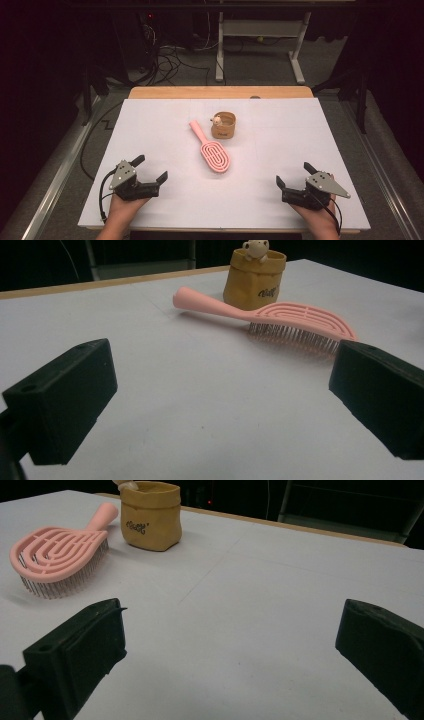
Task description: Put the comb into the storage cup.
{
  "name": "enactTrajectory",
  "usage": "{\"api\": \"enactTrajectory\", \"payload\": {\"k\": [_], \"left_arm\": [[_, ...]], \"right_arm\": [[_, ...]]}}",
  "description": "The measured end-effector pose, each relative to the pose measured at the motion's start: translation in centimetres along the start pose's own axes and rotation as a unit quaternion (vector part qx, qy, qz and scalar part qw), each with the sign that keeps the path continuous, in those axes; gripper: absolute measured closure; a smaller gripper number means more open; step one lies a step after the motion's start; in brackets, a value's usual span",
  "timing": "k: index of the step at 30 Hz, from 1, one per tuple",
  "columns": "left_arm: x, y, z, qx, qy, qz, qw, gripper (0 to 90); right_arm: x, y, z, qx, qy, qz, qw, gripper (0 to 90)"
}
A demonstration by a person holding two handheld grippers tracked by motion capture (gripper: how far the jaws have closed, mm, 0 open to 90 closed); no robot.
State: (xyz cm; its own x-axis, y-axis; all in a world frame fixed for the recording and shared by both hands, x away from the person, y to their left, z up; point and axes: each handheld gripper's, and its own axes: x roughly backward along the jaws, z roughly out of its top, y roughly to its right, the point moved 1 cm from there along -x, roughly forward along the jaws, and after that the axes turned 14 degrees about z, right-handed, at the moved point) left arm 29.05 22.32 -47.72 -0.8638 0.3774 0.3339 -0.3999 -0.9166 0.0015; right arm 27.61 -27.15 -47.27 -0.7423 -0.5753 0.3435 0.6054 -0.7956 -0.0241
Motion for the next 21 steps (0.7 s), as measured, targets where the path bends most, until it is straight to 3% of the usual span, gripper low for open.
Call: {"api": "enactTrajectory", "payload": {"k": [21], "left_arm": [[0.46, -0.15, -0.03, -0.001, -0.004, 0.004, 1.0, 3.7]], "right_arm": [[-0.52, -0.02, 0.1, 0.0, -0.002, 0.006, 1.0, 0.4]]}}
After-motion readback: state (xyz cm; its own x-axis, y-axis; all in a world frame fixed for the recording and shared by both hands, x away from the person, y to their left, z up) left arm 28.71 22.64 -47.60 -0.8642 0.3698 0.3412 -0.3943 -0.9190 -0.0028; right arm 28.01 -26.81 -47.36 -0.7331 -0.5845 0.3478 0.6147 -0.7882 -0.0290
